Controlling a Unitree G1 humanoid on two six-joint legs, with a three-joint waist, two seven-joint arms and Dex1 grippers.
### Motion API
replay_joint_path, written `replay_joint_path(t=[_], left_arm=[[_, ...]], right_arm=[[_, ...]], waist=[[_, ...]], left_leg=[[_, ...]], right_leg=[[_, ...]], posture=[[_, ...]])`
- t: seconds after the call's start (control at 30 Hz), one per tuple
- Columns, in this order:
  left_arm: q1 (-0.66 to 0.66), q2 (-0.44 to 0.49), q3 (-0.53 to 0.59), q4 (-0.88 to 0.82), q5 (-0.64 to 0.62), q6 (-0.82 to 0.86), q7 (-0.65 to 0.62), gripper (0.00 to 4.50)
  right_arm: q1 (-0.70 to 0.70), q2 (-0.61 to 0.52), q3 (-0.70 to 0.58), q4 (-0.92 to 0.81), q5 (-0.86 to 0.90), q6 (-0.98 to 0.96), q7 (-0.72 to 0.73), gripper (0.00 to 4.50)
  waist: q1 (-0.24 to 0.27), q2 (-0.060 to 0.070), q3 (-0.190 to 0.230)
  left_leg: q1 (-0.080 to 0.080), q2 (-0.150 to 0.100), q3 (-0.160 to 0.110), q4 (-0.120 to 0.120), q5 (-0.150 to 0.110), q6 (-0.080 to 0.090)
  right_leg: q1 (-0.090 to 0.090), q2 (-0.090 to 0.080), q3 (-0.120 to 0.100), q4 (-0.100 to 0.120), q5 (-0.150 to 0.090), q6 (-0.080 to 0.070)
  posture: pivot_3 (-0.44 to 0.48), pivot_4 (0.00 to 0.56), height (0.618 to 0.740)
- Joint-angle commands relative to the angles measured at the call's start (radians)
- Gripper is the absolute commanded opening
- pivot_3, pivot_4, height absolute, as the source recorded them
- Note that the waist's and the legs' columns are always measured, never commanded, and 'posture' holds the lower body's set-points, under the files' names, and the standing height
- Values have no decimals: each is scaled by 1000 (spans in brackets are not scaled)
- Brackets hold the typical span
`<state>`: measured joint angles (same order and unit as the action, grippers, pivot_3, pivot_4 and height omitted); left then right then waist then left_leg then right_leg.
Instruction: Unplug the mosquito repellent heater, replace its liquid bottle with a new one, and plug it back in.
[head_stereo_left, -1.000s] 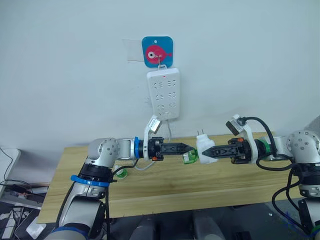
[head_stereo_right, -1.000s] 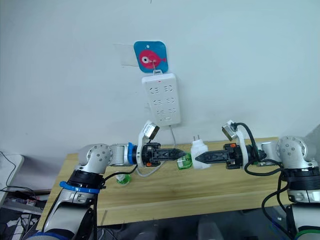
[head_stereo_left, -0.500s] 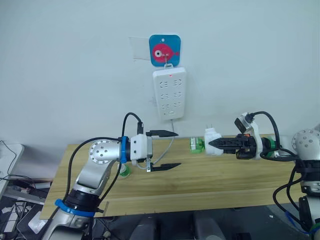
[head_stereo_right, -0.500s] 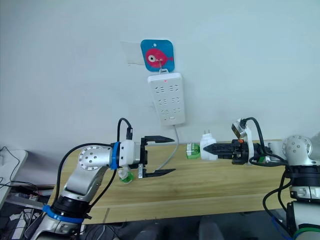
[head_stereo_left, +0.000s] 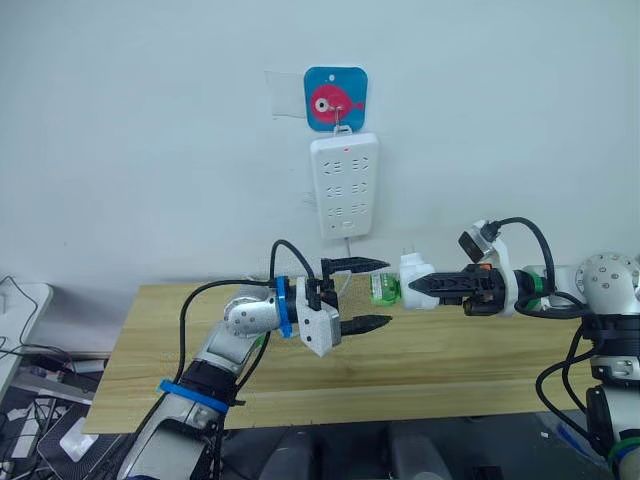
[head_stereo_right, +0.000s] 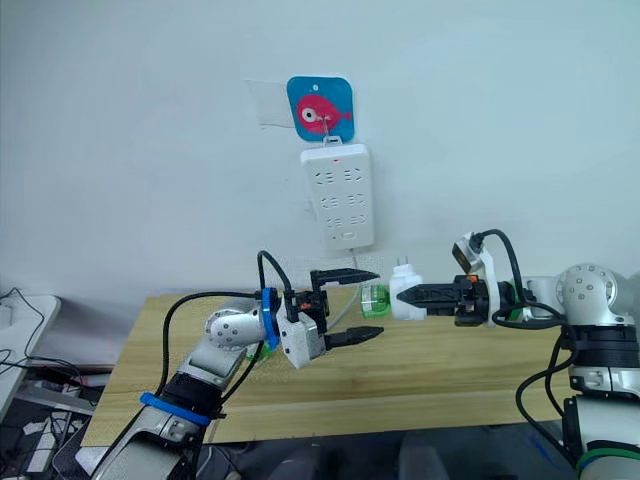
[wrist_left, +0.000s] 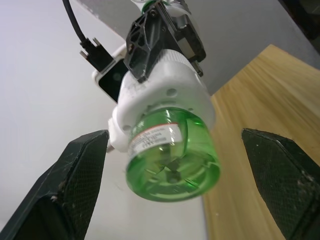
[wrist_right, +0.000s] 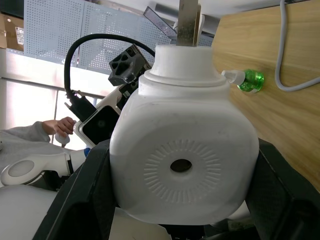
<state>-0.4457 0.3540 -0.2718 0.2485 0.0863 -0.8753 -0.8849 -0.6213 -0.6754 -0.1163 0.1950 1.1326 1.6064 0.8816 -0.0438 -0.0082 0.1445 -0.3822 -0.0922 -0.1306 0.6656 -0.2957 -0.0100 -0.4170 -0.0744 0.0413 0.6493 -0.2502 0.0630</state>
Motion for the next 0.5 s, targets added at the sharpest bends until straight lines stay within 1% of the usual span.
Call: replay_joint_path(t=[0.03, 0.07, 0.2, 0.23, 0.33, 0.4, 0.47, 0.5], left_arm=[[-17, 16, -18, 6, -15, -34, 24, 3918], [-17, 19, -23, 7, -20, -36, 24, 3663], [-20, 29, -41, 14, -38, -14, 19, 2396], [-21, 30, -44, 14, -46, -4, 18, 2262], [-22, 30, -53, -7, -112, 65, -3, 2263], [-7, 31, -62, -84, -235, 248, -53, 2263], [8, 48, -60, -218, -413, 556, -83, 2263], [8, 70, -54, -288, -522, 733, -89, 2263]], right_arm=[[-14, -13, -13, -35, 44, 8, 3, 2994], [-13, -14, -13, -35, 46, 8, 2, 2994], [-11, -15, -14, -38, 57, 8, -5, 2994], [-11, -15, -14, -39, 59, 8, -6, 2994], [-9, -17, -13, -43, 63, 8, -8, 2994], [-8, -21, -11, -50, 58, 8, -3, 2994], [-10, -27, -10, -61, 41, 8, 8, 2994], [-10, -33, -5, -68, 31, 4, 17, 2994]], waist=[[-2, 0, 0], [-4, 0, 0], [-10, 0, 0], [-10, 0, 0], [-12, 0, 0], [-13, 0, 0], [-15, 0, 0], [-16, 0, 0]], left_leg=[[0, 0, 0, 0, 0, 0], [0, 0, 0, 0, 0, 0], [0, 0, 0, 1, 0, 0], [0, 0, 0, 1, 0, 0], [0, 0, 0, 1, 0, 0], [-1, 0, 0, 1, 0, 0], [-2, 0, 0, 2, 0, 1], [-2, 0, 0, 3, -1, 1]], right_leg=[[0, 0, 0, 0, 0, 0], [0, 0, 0, 0, 0, 0], [-1, 0, 0, 1, 0, 0], [-1, 0, 0, 1, 0, 0], [-1, 0, 0, 2, 0, 0], [-1, 0, 0, 2, 0, 0], [-3, 0, 1, 4, 0, 0], [-3, 0, 1, 5, 0, 0]], posture=[[-125, 133, 740], [-127, 133, 740], [-129, 132, 740], [-129, 131, 740], [-128, 132, 740], [-127, 131, 740], [-126, 132, 740], [-126, 132, 740]])
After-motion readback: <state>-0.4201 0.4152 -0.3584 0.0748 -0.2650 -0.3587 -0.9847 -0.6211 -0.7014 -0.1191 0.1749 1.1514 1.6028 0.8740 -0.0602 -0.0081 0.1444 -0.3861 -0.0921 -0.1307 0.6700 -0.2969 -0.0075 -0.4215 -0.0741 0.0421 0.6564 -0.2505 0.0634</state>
